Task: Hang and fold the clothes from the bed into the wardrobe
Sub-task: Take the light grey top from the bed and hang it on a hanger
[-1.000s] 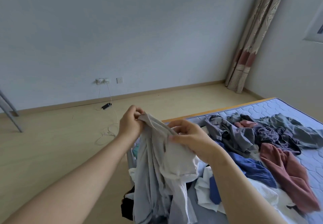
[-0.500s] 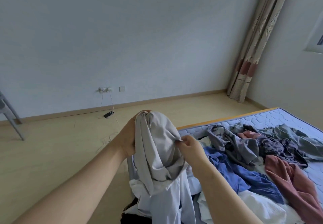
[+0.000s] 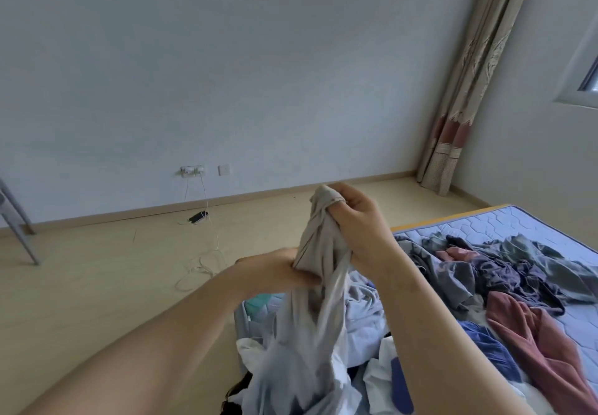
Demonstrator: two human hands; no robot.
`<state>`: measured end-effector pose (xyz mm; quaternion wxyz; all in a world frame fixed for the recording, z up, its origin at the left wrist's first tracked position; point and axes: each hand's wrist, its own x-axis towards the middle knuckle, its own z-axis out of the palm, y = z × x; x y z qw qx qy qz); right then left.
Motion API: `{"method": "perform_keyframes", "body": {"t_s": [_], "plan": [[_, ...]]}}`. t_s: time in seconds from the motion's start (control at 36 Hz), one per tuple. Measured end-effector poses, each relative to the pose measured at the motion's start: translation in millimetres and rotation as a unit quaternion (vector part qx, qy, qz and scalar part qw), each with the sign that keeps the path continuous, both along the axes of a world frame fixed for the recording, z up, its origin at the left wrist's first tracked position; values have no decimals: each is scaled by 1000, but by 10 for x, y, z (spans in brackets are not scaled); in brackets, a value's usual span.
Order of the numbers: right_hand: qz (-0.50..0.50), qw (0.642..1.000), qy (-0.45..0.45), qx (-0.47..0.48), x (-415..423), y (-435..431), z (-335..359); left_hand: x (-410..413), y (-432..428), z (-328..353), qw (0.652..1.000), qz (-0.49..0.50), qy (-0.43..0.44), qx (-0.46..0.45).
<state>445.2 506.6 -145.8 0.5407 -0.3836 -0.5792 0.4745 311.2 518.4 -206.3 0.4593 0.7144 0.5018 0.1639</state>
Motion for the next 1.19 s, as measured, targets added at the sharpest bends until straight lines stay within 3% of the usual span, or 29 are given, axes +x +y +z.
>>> {"method": "perform_keyframes", "body": {"t_s": [0.11,0.17,0.22,0.33,0.39,0.5,0.64,0.75,0.92,0.97,1.06,1.19], "plan": [[-126,992,-28,-10,127,48,-99,-57,67,-48,978,191,3,79],[-116,991,-45,-59,177,33,-227,-106,93,-30,949,293,-91,70],[-58,988,-74,-125,189,-2,-406,-122,112,53,902,362,-233,-28],[119,967,-128,-186,84,-104,-767,-115,66,352,824,391,-369,-177],[155,953,-177,-189,-26,-147,-919,-146,-26,532,801,379,-426,-185],[121,942,-276,-147,-233,-186,-963,-314,-253,771,779,367,-489,-140],[150,966,-150,-147,-526,-328,-761,-689,-532,809,790,415,-451,-20],[187,972,-44,-133,-821,-453,-538,-886,-902,669,838,345,-418,54],[286,951,90,-80,-1292,-794,-54,-1147,-1774,498,924,214,-311,60],[302,952,55,-24,-1490,-970,26,-1230,-2045,512,912,279,-287,86],[314,947,-24,67,-1788,-1299,94,-1399,-2421,514,846,438,-252,171],[411,903,-51,115,-2242,-2008,206,-1741,-3309,527,769,561,-198,235]]}}
